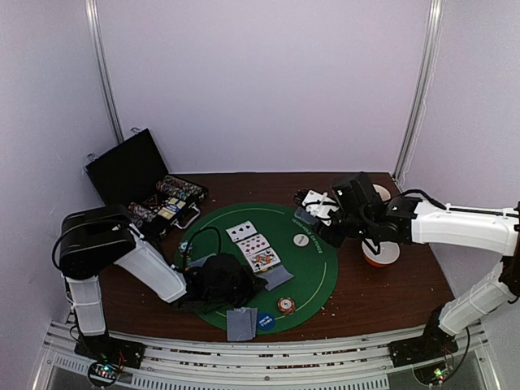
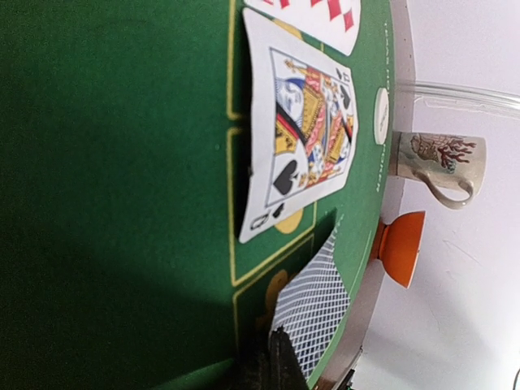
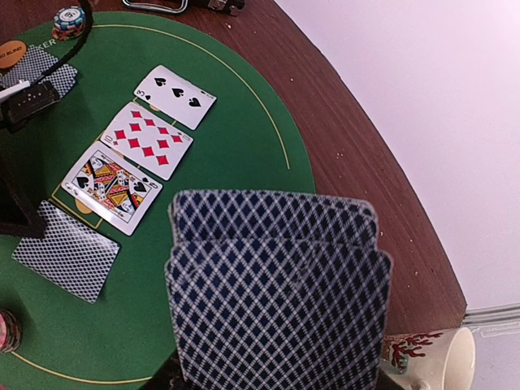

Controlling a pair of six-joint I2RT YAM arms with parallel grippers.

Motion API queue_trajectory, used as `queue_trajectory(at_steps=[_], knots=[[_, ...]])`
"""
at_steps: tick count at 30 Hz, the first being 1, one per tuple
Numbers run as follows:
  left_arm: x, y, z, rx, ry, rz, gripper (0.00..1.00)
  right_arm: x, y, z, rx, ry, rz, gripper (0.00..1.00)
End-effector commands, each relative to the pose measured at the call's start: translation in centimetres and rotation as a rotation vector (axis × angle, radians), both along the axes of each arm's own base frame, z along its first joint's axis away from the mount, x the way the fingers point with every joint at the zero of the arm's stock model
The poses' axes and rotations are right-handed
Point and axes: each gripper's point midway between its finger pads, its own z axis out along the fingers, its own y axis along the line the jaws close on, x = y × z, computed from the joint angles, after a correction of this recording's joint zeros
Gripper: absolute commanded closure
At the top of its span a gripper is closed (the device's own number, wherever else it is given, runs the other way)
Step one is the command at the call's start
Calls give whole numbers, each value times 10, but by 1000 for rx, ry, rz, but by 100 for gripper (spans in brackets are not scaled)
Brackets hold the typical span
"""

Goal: Distribute texas hold em gaming equipment
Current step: Distribute the poker card in the community card area.

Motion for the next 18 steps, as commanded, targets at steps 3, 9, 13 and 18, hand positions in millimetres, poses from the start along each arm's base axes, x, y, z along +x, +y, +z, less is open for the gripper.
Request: queue_trajectory(at_steps=[3, 9, 13, 18], knots=[[7, 4, -8, 19, 12, 45, 100, -4, -4, 13, 18, -37, 3, 52], [6, 14, -5, 55, 19, 56, 65, -4, -3, 12, 20, -34, 8, 52], [7, 18, 29, 68, -48, 30, 55, -6, -3, 12, 12, -31, 13, 52], [27, 32, 122, 189, -348, 23, 36, -11, 1, 13, 0, -28, 34, 52]])
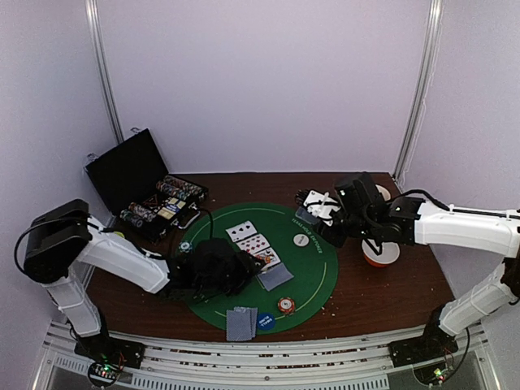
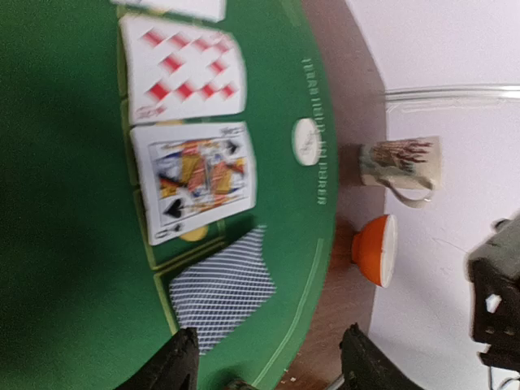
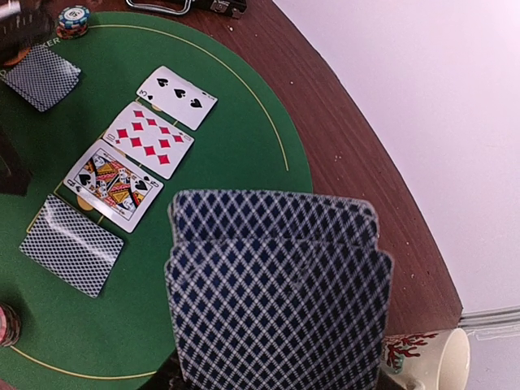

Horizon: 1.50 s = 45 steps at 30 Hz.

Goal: Distribute texas hold em gaming equipment
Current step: Distribute the poker card in the community card area, then pick up the poker card from the face-down deck piles.

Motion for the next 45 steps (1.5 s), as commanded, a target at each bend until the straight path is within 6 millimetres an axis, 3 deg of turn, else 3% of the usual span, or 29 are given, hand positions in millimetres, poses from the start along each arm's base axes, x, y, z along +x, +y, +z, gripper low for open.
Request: queue_trajectory(at_steps=[1, 4, 8, 11, 13, 22, 27, 33, 38, 45], knots=[[27, 20, 93, 176, -363, -4, 34, -8, 3, 9, 3, -11, 24, 52], [38, 20, 142, 273, -603, -84, 26, -13, 13, 14, 18, -8, 65, 52], [46, 0, 167, 191, -741, -352, 21, -22, 31, 22, 51, -2, 151, 52], [32, -32, 168, 158, -840, -641, 14, -28, 41, 26, 73, 5, 210, 52], [25, -47, 167, 189, -891, -783, 3, -29, 45, 29, 80, 4, 229, 52], [32, -60, 181, 149, -1002, -797, 2, -27, 56, 34, 84, 1, 248, 52], [59, -65, 158, 263, -925, -749, 10, -27, 60, 32, 67, 2, 258, 52], [56, -72, 175, 172, -957, -755, 18, -26, 63, 25, 45, 8, 265, 52], [66, -67, 172, 148, -911, -722, 36, -27, 65, 21, 37, 10, 266, 52], [80, -55, 156, 346, -882, -734, 57, -25, 63, 28, 38, -14, 257, 52]])
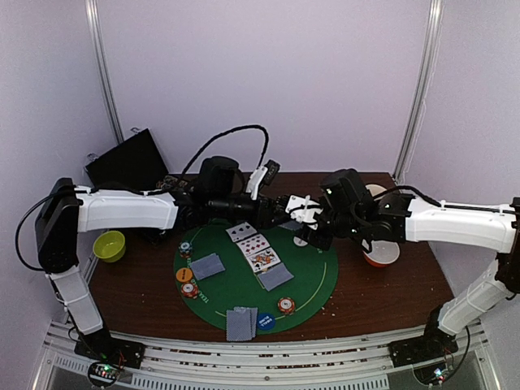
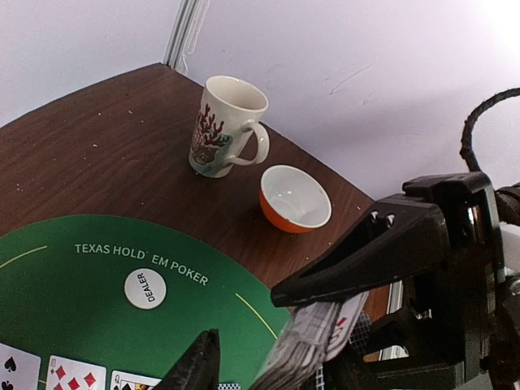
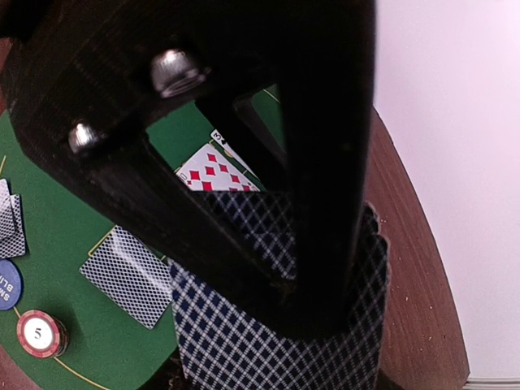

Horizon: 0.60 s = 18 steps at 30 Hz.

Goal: Distribute texas hold em gaming equipment
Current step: Pick up the poker card from the face-down deck piles.

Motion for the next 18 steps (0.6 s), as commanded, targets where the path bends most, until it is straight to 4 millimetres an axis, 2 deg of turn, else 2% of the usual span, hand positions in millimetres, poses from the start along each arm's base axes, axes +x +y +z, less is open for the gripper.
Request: queue_trajectory(at_steps=[1, 5, 8, 10, 14, 18], knots=[[24, 18, 5, 85, -83, 104, 58, 0, 6, 20, 29, -40, 16, 52], [35, 42, 13, 113, -123, 189, 66, 1, 4, 18, 16, -46, 9, 52], [32, 45, 19, 109, -148, 180, 69, 1, 4, 18, 14, -43, 13, 52], [25, 40, 23, 85, -148, 135, 78, 2, 5, 19, 17, -46, 13, 52], [7, 34, 28, 27, -131, 43, 100, 4, 5, 24, 20, -58, 5, 52], [6, 47, 31, 24, -109, 77, 100, 10, -2, 23, 6, -70, -35, 52]])
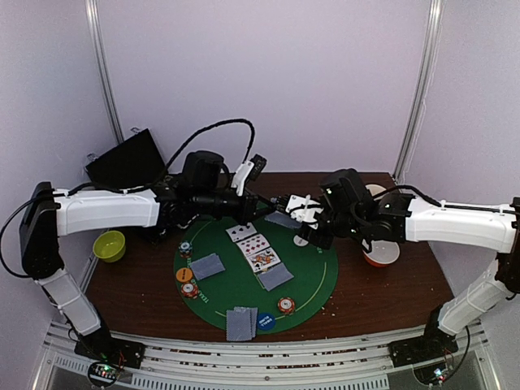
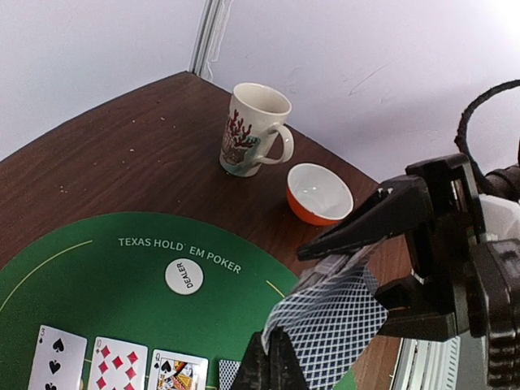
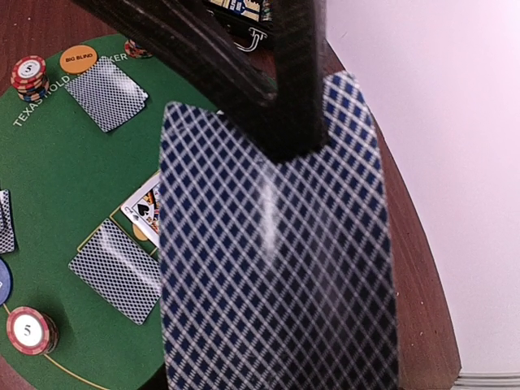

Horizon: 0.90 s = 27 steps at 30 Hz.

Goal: Distribute texas hold em gaming equipment
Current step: Pick up the poker card from the face-down deck piles, then distribute the poker card in the community card area.

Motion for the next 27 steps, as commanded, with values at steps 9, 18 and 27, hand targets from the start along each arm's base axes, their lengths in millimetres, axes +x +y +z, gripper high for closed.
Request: queue_trajectory(at_steps=[9, 18, 27], knots=[[-6, 68, 30, -180, 54, 170, 100, 30, -24, 10, 23, -31, -144, 53], [-56, 48, -73, -423, 614, 392, 100, 54, -59, 19, 61, -28, -385, 54], [-75, 11, -116, -453, 773, 480, 100, 20, -74, 27, 121, -34, -399, 54]])
